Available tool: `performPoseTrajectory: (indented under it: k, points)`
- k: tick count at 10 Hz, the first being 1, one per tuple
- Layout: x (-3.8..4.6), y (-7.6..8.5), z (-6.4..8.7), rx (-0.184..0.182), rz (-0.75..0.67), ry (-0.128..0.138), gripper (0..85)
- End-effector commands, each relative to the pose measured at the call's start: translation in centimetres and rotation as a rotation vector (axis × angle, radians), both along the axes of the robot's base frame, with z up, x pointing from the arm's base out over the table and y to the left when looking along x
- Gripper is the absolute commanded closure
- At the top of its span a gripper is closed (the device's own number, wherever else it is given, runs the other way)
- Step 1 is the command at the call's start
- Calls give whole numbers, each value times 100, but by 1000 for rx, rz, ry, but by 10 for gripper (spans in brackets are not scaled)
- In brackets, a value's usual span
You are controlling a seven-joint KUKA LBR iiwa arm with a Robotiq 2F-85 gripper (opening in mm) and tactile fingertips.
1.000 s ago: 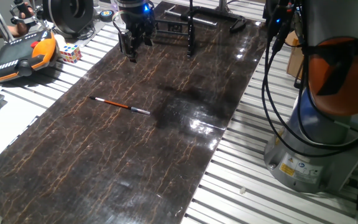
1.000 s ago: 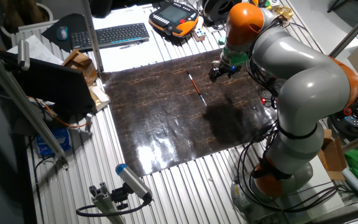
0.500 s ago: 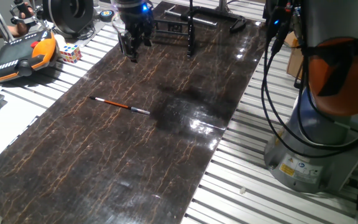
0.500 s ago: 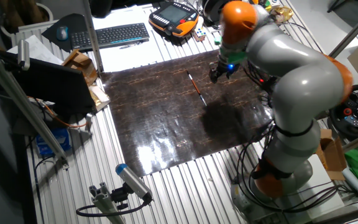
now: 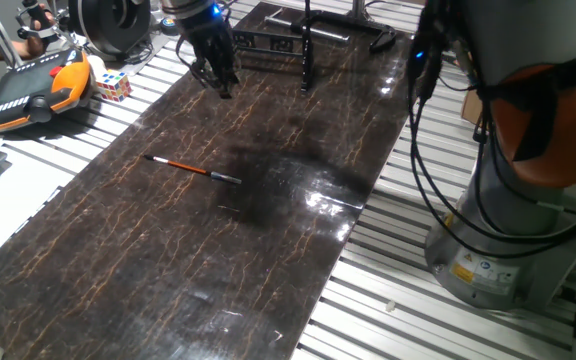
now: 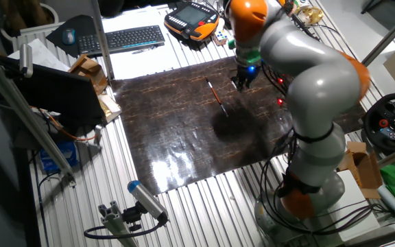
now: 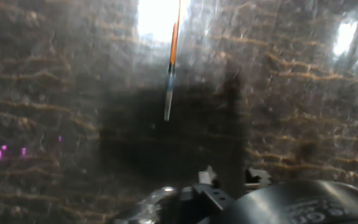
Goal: Place the brush on the pen rack
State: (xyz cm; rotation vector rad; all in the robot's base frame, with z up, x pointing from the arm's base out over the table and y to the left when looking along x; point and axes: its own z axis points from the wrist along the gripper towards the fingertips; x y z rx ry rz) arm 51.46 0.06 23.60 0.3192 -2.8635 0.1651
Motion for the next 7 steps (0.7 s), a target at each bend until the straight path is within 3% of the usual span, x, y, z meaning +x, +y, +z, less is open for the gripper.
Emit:
performPoseTrajectory:
  k: [1, 7]
  points:
    - [-3, 1, -1, 0, 1, 6, 837]
    - [-5, 0, 0, -12, -47, -5, 837]
